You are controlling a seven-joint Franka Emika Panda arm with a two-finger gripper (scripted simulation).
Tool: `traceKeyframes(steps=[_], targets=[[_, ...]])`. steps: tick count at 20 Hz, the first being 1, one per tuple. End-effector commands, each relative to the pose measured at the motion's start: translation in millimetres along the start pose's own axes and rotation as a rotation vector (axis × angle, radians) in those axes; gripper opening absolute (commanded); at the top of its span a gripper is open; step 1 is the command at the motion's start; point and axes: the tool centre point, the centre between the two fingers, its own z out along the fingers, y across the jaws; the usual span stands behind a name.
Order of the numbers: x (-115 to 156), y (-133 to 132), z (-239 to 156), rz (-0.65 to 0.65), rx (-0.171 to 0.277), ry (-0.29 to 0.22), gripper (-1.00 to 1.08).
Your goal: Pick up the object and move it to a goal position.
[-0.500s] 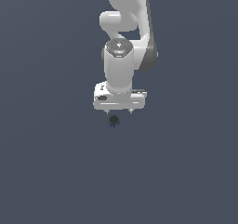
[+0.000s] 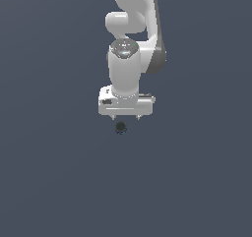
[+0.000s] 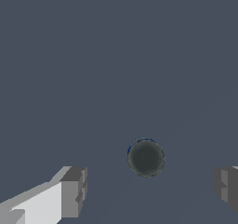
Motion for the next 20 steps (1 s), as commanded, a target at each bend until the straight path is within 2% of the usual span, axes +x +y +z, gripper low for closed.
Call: traceKeyframes(steps=[1,11,20], targets=[[0,0,-1,0.008,0.003,0.003,1.00],[-4,2,11,0.059,0.004,0.000,1.00],[-17,9,47,0.237,0.004,-0.006,1.00]])
